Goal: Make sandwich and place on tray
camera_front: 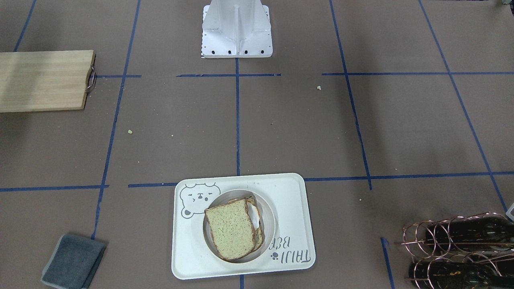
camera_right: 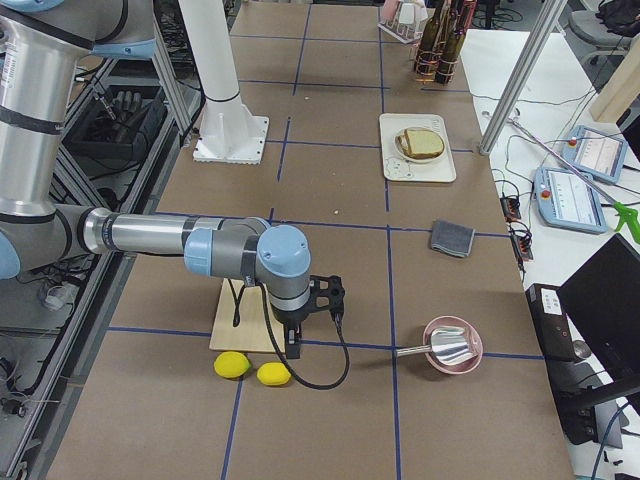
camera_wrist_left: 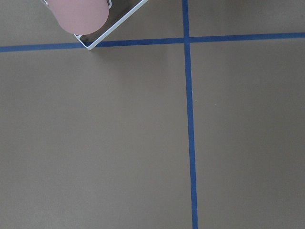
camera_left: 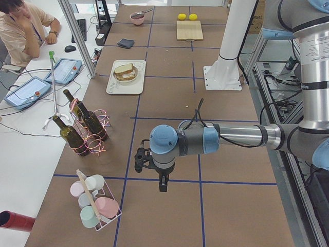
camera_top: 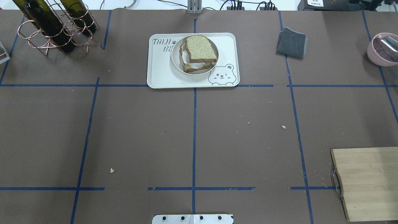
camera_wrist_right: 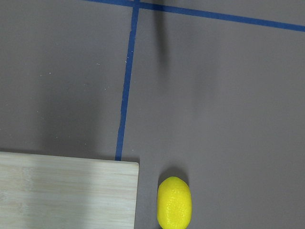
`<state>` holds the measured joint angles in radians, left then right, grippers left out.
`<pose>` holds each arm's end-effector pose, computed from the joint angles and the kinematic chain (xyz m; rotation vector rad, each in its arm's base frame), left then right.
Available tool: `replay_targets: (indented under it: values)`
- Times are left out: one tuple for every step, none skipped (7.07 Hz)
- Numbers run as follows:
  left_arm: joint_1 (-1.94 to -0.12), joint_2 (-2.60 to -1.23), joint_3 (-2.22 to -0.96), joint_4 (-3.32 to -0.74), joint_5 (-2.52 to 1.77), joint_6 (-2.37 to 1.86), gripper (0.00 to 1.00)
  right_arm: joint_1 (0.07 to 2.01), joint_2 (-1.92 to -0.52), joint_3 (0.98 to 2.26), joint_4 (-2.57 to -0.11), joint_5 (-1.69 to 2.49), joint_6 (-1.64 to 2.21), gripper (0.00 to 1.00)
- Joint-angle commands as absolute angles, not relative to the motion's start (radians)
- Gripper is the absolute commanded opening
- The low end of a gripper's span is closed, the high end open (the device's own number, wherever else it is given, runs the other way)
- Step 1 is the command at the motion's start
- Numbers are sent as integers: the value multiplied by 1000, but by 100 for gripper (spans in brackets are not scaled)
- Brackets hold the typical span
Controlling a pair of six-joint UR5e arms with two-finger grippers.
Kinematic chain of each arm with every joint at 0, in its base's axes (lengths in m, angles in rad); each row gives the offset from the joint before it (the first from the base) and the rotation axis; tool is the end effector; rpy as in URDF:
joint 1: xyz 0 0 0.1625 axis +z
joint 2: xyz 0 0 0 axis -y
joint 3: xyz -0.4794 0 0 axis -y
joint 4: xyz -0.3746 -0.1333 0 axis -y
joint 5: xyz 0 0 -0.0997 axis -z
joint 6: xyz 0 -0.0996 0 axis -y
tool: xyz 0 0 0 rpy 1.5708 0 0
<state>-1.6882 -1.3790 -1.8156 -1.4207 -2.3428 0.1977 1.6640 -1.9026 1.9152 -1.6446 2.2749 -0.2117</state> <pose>-0.1073 -0.3649 0.6940 0.0300 0.7763 0.0387 0.0977 -0.3055 0.6929 0.0489 -0.7049 -0.0920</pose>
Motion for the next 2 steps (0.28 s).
replay_targets:
  values:
    - [-1687,-1411,-1838,-1428,-2270,201,100,1663,-1902,1914,-1644,2275,-213,100]
    - [-1687,-1410,-1835,-1425,-2270,199,100,1664,-1902,1911,-1644,2275,-213,100]
